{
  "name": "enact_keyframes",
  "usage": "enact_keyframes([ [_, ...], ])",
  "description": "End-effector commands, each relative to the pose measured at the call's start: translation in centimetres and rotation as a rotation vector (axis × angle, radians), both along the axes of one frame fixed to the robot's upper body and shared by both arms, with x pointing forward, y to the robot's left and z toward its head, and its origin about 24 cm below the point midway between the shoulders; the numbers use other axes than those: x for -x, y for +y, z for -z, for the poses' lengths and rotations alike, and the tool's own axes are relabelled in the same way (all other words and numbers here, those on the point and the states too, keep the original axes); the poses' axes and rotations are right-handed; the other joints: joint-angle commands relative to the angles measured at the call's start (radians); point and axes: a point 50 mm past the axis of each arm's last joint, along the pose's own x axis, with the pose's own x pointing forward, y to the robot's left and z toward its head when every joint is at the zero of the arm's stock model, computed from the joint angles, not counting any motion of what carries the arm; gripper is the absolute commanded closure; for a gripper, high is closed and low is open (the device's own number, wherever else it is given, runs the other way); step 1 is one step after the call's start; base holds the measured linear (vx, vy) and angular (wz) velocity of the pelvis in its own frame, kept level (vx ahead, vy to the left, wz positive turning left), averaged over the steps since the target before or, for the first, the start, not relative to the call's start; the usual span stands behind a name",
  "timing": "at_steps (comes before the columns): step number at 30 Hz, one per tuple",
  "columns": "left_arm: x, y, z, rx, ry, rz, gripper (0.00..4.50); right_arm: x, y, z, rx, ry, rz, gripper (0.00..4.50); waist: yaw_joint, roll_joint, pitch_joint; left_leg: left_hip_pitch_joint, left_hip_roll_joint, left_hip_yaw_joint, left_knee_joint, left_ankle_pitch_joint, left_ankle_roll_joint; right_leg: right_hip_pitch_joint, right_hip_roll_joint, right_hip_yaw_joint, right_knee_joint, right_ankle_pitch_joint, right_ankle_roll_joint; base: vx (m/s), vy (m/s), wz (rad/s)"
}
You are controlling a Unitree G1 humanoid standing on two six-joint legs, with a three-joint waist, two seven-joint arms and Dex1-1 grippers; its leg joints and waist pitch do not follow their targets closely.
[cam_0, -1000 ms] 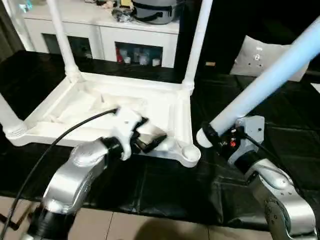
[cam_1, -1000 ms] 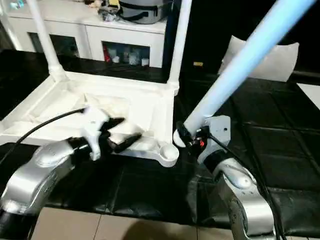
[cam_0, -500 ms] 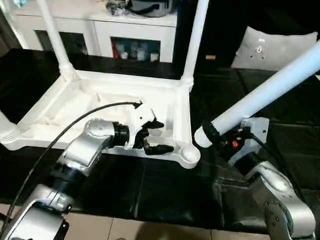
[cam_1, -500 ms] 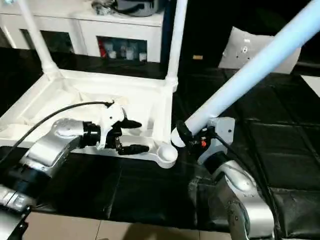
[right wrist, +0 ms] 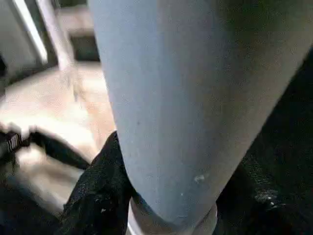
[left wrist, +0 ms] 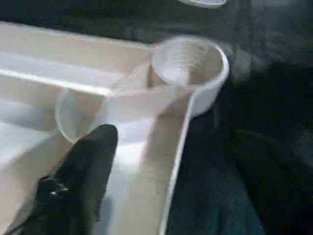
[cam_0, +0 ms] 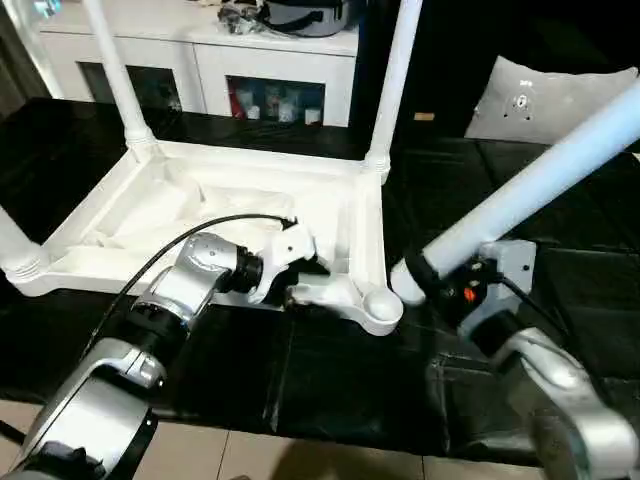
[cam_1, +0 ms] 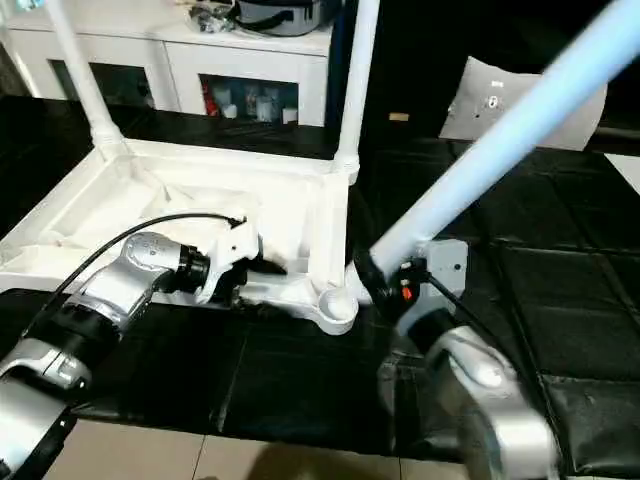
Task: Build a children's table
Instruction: Insert table leg to table base
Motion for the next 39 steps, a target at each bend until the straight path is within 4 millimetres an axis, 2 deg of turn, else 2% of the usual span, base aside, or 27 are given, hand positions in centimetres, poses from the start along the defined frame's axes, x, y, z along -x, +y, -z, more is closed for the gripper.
enact_keyframes([
  [1, -0.2, -0.2, -0.2, -0.013, -0.009, 0.032, 0.49, 0.4, 0.2, -0.3, 0.028, -0.004, -0.058, 2.60, 0.003, 0.004, -0.059, 0.018, 0.070, -0.019, -0.075, -0.149, 0.012, 0.043, -0.092, 0.051, -0.074, 0.002, -0.245, 0.000, 0.000, 0.00],
  [2, -0.3, -0.3, -0.1, -0.011, -0.012, 0.031, 0.75, 0.6, 0.2, -0.3, 0.056, -0.020, -0.086, 2.60, 0.003, 0.004, -0.060, 0.018, 0.070, -0.018, -0.074, -0.149, 0.015, 0.044, -0.093, 0.051, -0.073, 0.012, -0.251, 0.000, 0.000, 0.00],
  [5, -0.5, -0.4, 0.1, -0.002, -0.016, 0.032, 0.86, 0.8, -0.2, -0.2, 0.067, -0.020, -0.072, 2.60, 0.005, 0.002, -0.058, 0.019, 0.072, -0.017, -0.074, -0.160, 0.022, 0.041, -0.095, 0.050, -0.078, -0.013, -0.258, 0.000, 0.000, 0.00],
  [6, -0.5, -0.4, 0.1, -0.002, -0.016, 0.032, 1.11, 0.8, -0.2, -0.2, 0.067, -0.020, -0.072, 2.60, 0.005, 0.002, -0.058, 0.019, 0.072, -0.017, -0.074, -0.164, 0.020, 0.042, -0.095, 0.050, -0.079, -0.023, -0.259, 0.000, 0.000, 0.00],
  [8, -0.7, -0.5, 0.2, -0.002, -0.020, 0.036, 1.20, 1.0, -0.4, 0.0, 0.067, 0.003, -0.064, 2.60, 0.004, 0.004, -0.056, 0.021, 0.074, -0.018, -0.077, -0.185, 0.013, 0.039, -0.094, 0.050, -0.081, -0.052, -0.260, 0.000, 0.000, 0.00],
  [10, -0.7, -0.5, 0.3, -0.003, -0.021, 0.035, 1.28, 1.1, -0.4, 0.0, 0.063, 0.014, -0.062, 2.60, 0.004, 0.003, -0.056, 0.022, 0.075, -0.018, -0.078, -0.189, 0.012, 0.040, -0.094, 0.051, -0.080, -0.052, -0.261, 0.000, 0.000, 0.00],
  [11, -0.8, -0.4, 0.4, -0.005, -0.023, 0.034, 1.41, 1.2, -0.4, 0.1, 0.060, 0.022, -0.064, 2.60, 0.004, 0.007, -0.056, 0.021, 0.074, -0.018, -0.077, -0.189, 0.011, 0.039, -0.094, 0.051, -0.080, -0.048, -0.263, 0.000, 0.000, 0.00],
  [12, -0.8, -0.4, 0.4, -0.007, -0.024, 0.035, 1.63, 1.2, -0.3, 0.1, 0.060, 0.023, -0.068, 2.60, 0.003, 0.005, -0.056, 0.021, 0.074, -0.018, -0.077, -0.190, 0.012, 0.040, -0.094, 0.052, -0.081, -0.046, -0.263, 0.000, 0.000, 0.00],
  [14, -0.9, -0.2, 0.4, -0.012, -0.025, 0.039, 1.66, 1.4, -0.3, 0.3, 0.057, 0.036, -0.075, 2.60, 0.005, 0.007, -0.058, 0.021, 0.075, -0.018, -0.077, -0.180, 0.014, 0.041, -0.095, 0.052, -0.079, -0.028, -0.265, 0.000, 0.000, 0.00],
  [17, -0.9, 0.0, 0.5, -0.023, -0.021, 0.045, 2.05, 1.5, -0.4, 0.3, 0.053, 0.045, -0.074, 2.60, 0.004, 0.007, -0.058, 0.021, 0.076, -0.019, -0.078, -0.178, 0.016, 0.041, -0.095, 0.051, -0.077, -0.007, -0.270, 0.000, 0.000, 0.00],
  [20, -0.9, 0.1, 0.7, -0.030, -0.022, 0.047, 2.14, 1.6, -0.4, 0.4, 0.059, 0.050, -0.075, 2.60, 0.003, 0.008, -0.056, 0.023, 0.076, -0.019, -0.079, -0.194, 0.012, 0.040, -0.095, 0.052, -0.080, -0.023, -0.272, 0.000, 0.000, 0.00],
  [26, -0.9, 0.1, 0.9, -0.036, -0.017, 0.059, 2.70, 1.9, -0.1, 0.5, 0.038, 0.081, -0.089, 2.60, 0.005, 0.009, -0.055, 0.023, 0.077, -0.019, -0.080, -0.206, 0.007, 0.040, -0.096, 0.053, -0.081, -0.037, -0.275, 0.000, 0.000, 0.00],
  [39, -0.7, 0.0, 1.2, -0.041, 0.006, 0.080, 3.69, 1.9, 0.2, 0.0, -0.017, 0.068, -0.109, 2.60, 0.006, 0.004, -0.054, 0.023, 0.077, -0.017, -0.079, -0.207, 0.011, 0.040, -0.099, 0.054, -0.084, -0.055, -0.272, 0.000, 0.000, 0.00],
])
